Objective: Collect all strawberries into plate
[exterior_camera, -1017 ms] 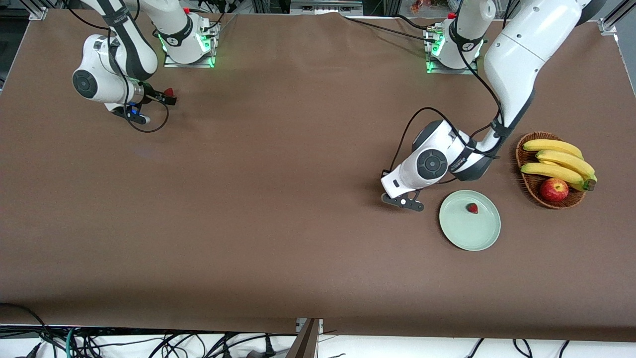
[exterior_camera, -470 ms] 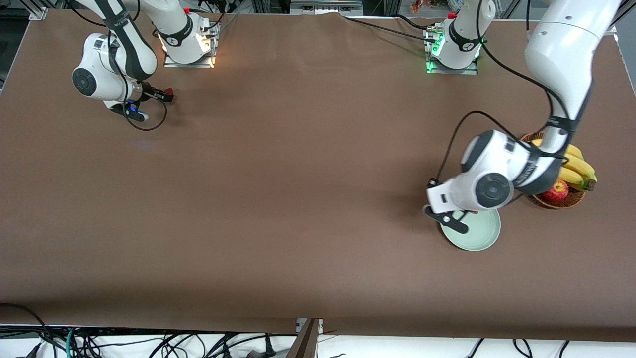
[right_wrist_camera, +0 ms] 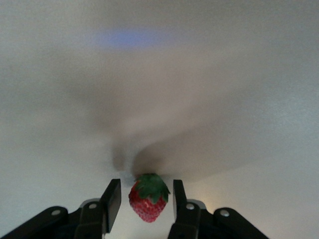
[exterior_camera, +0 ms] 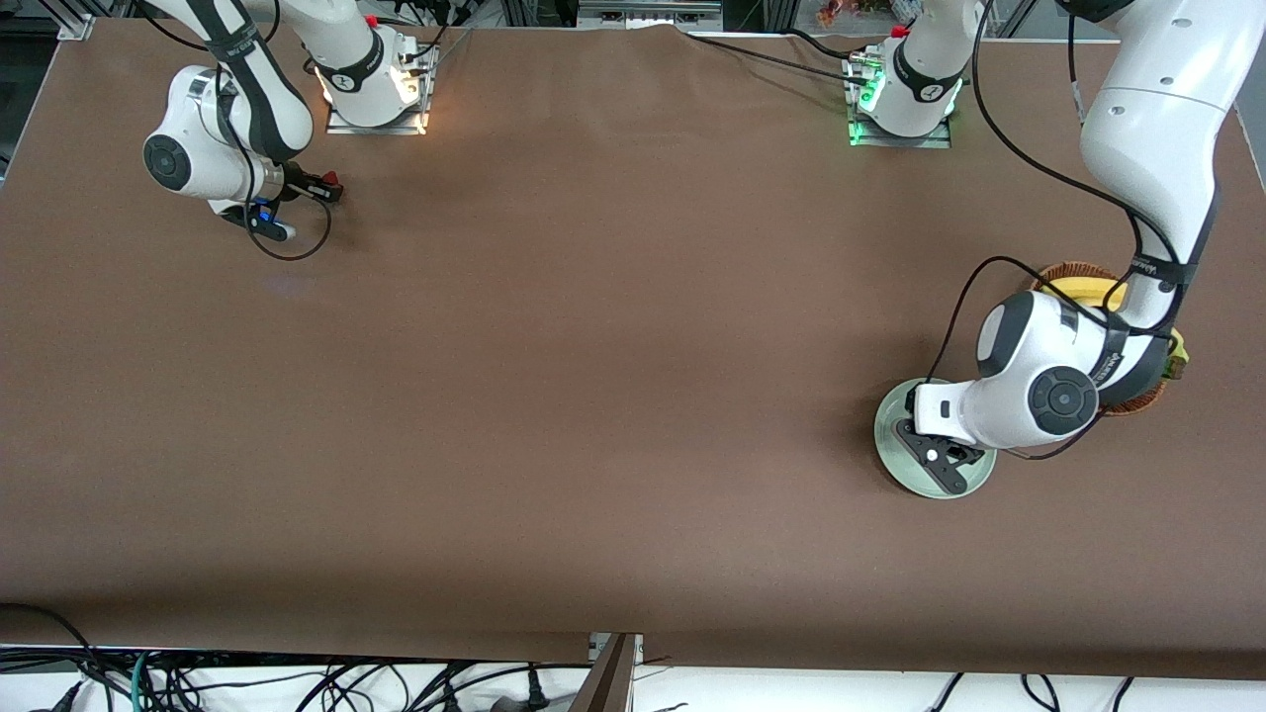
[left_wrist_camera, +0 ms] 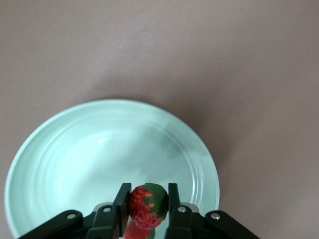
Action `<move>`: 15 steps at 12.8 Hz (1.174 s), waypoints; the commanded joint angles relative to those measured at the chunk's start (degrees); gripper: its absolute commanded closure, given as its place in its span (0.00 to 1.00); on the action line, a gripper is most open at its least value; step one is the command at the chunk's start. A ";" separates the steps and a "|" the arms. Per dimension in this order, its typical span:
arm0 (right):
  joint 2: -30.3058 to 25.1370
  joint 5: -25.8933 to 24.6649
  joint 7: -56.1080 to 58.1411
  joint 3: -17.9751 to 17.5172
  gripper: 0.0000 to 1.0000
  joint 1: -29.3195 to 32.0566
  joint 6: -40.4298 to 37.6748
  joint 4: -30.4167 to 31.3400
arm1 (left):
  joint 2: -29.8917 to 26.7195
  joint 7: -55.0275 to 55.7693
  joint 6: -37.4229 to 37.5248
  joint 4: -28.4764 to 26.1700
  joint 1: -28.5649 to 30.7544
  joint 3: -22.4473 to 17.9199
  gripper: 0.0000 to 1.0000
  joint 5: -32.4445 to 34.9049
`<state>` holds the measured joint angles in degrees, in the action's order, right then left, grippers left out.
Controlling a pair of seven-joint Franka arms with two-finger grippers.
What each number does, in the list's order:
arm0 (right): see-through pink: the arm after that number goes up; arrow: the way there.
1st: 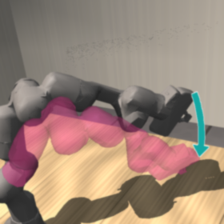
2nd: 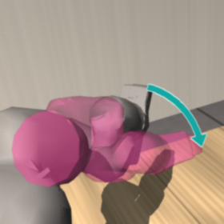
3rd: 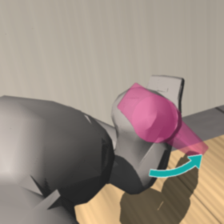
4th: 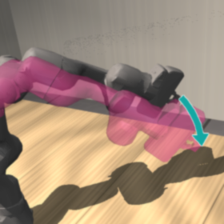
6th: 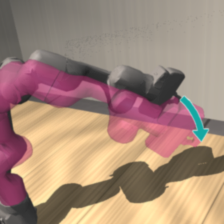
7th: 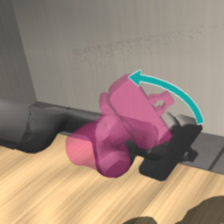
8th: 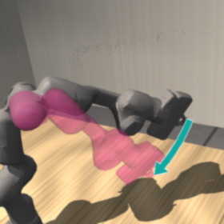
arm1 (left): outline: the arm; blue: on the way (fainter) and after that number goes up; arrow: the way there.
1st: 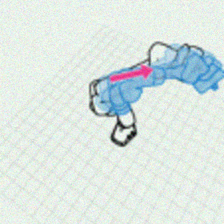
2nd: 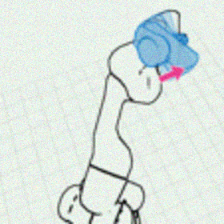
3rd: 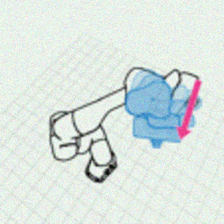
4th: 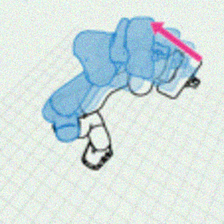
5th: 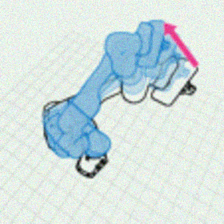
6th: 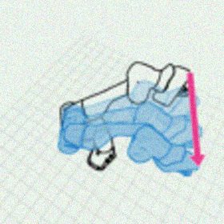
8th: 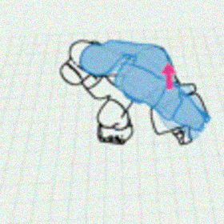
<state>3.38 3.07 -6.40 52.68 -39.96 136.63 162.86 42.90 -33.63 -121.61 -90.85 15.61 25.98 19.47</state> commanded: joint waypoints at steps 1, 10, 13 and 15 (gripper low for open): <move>-1.62 1.50 2.35 0.40 0.73 0.32 3.64 3.87 | 0.95 -1.62 -0.38 0.58 -0.23 0.21 0.00 1.71; -1.80 12.28 -12.46 -8.10 1.00 -16.87 -10.48 -21.56 | -3.88 16.35 11.55 1.72 -0.85 4.68 0.00 -0.13; 12.12 19.92 -23.11 -12.67 1.00 -23.49 -16.46 -44.57 | -4.05 29.10 17.44 4.18 -1.02 7.50 0.00 -1.01; 25.64 31.07 -26.11 -16.37 1.00 -23.41 -18.50 -61.71 | -3.97 37.54 18.69 4.27 -1.11 9.43 0.00 -1.10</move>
<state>12.05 25.65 -31.34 38.10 -64.08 122.44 118.79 39.26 -2.53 -105.14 -87.46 14.72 34.27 19.21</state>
